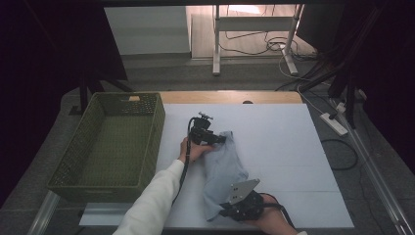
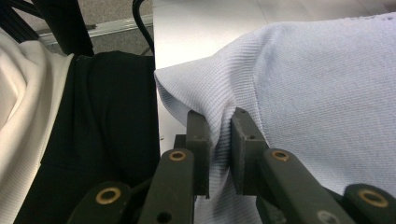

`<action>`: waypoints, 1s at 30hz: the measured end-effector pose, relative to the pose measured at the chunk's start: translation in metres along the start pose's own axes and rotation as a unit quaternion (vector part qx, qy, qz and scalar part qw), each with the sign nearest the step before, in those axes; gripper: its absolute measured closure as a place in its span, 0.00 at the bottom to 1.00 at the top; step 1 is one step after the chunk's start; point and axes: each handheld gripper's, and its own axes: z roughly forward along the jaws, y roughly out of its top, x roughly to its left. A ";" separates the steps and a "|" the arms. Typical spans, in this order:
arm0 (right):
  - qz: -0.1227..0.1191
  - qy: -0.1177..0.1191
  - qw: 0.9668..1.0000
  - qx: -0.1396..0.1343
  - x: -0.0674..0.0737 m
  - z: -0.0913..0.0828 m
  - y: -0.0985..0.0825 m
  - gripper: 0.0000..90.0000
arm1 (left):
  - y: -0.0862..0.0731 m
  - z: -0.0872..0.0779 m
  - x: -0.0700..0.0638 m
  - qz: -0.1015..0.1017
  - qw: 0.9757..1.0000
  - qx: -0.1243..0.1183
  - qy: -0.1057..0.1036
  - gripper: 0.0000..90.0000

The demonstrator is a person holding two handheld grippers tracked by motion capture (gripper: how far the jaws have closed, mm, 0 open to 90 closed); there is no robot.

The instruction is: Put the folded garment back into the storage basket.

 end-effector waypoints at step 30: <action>0.006 0.000 1.000 -0.015 -0.002 -0.003 0.000 0.88 | 0.003 -0.013 -0.020 0.066 0.996 -0.035 -0.049 0.85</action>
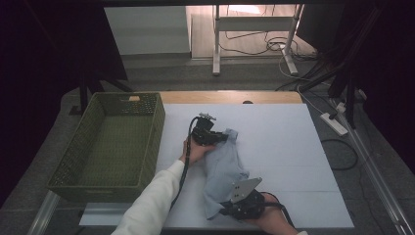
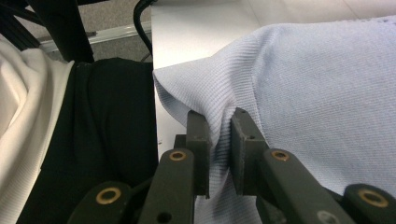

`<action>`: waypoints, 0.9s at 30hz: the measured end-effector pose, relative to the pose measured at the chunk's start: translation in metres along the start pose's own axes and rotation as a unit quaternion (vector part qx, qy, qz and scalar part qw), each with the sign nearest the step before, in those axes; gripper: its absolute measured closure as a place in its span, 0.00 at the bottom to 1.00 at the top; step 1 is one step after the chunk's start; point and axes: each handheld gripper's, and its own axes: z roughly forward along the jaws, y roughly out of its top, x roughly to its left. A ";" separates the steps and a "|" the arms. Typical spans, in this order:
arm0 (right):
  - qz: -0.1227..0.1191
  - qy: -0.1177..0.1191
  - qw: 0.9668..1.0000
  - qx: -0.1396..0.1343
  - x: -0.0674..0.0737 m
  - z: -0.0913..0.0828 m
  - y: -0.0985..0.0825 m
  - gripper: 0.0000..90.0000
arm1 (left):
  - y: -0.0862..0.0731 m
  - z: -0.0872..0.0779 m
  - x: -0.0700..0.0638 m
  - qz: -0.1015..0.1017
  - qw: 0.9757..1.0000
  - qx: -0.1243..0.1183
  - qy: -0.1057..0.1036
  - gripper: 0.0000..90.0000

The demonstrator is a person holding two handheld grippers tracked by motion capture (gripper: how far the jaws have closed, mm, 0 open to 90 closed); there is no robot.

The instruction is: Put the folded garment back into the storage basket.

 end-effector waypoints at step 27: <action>0.013 -0.002 1.000 -0.023 -0.002 -0.002 0.002 0.89 | 0.006 -0.014 -0.003 0.005 1.000 -0.014 0.005 0.85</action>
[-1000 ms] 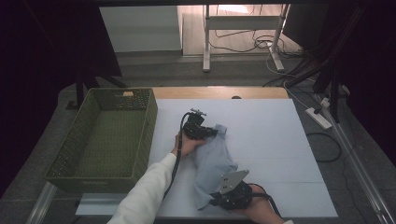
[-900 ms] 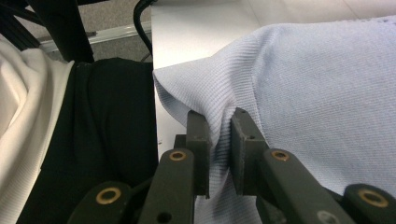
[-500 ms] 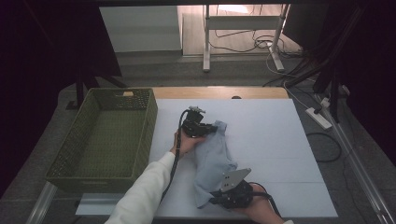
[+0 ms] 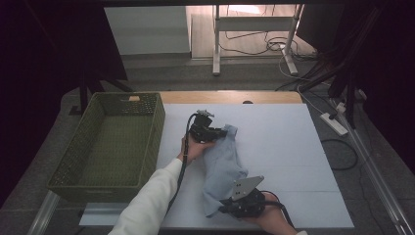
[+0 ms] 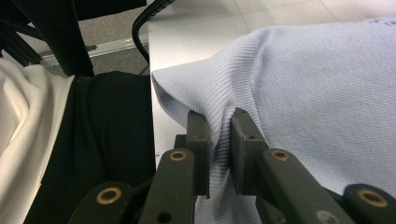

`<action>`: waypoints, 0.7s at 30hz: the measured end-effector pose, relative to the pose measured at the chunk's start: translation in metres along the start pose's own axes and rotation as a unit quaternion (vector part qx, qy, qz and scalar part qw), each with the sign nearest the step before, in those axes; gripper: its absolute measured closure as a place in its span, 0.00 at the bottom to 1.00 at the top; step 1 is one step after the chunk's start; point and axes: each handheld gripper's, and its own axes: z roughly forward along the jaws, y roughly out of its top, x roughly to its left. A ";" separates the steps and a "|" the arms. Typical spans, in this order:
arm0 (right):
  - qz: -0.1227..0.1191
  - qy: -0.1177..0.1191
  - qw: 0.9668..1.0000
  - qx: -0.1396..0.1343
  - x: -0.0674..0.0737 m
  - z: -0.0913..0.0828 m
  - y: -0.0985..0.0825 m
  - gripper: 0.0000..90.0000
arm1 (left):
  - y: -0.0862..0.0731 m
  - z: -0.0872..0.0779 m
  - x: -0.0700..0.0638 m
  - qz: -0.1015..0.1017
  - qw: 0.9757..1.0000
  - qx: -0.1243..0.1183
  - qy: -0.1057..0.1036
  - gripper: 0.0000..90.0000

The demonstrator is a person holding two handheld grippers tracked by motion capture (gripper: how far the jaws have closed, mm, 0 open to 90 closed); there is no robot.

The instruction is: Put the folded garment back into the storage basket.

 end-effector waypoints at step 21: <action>0.010 -0.013 0.999 -0.031 -0.003 -0.006 0.003 0.89 | 0.010 -0.012 -0.006 0.009 1.000 -0.008 -0.009 0.86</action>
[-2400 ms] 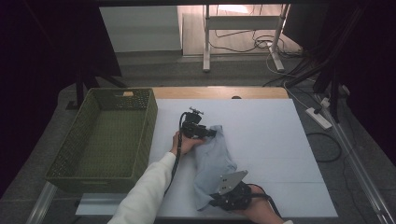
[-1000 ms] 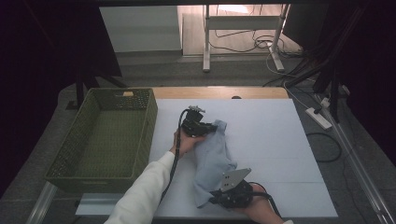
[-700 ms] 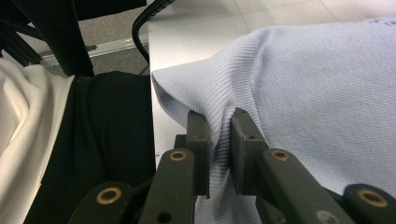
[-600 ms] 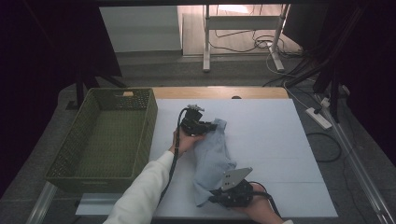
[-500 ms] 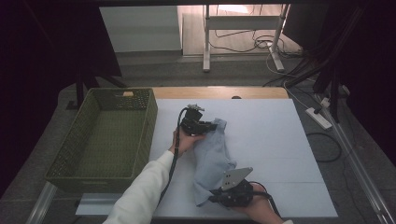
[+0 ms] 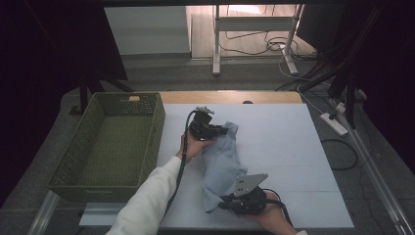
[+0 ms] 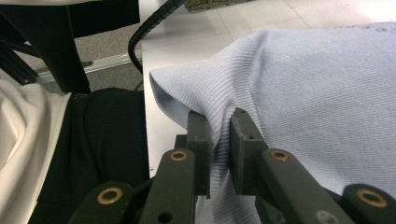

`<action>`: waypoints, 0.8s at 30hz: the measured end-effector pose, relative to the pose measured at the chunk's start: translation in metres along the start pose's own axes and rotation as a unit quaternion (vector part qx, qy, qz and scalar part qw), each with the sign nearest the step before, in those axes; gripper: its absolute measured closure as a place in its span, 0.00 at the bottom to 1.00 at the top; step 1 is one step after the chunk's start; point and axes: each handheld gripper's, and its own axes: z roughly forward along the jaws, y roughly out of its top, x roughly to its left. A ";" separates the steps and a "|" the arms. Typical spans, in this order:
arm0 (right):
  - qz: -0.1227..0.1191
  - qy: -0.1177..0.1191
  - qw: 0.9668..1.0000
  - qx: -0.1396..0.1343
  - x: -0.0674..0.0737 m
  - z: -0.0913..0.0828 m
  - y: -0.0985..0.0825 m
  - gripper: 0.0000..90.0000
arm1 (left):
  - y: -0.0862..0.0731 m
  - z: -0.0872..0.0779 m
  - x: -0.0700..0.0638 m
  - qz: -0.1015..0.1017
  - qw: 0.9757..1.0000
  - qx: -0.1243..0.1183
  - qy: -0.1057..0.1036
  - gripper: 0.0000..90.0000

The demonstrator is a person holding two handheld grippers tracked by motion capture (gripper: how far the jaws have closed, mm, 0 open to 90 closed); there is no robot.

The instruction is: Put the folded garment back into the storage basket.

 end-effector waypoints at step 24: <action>-0.008 -0.021 0.999 -0.029 -0.003 -0.005 0.012 0.89 | 0.011 -0.025 -0.004 -0.005 1.000 -0.021 -0.009 0.86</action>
